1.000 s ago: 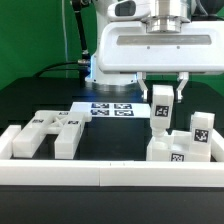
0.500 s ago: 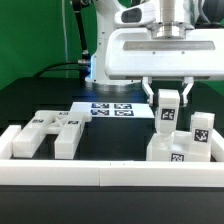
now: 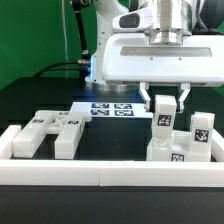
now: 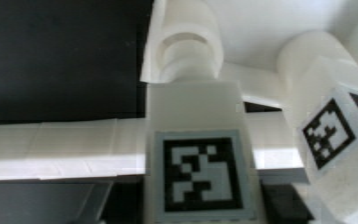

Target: Assemble chair

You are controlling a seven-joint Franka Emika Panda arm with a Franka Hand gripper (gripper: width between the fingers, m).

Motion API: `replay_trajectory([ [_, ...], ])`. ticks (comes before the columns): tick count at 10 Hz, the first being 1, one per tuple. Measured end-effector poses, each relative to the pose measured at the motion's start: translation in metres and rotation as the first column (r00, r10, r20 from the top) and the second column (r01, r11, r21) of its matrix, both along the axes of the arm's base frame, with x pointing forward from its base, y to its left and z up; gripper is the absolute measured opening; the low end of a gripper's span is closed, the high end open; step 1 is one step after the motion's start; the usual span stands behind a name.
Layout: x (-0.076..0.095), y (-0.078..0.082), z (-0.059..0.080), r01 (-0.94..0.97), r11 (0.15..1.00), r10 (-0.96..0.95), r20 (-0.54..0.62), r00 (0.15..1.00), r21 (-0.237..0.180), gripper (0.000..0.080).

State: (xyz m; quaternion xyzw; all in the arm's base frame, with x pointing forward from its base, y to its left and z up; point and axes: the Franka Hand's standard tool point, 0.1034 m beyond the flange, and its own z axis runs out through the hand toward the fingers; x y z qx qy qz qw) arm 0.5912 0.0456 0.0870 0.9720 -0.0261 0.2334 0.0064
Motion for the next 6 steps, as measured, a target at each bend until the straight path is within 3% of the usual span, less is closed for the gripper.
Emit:
replay_trajectory([
  [6, -0.0028, 0.0012, -0.0100, -0.010, 1.000, 0.010, 0.020, 1.000, -0.013, 0.0290],
])
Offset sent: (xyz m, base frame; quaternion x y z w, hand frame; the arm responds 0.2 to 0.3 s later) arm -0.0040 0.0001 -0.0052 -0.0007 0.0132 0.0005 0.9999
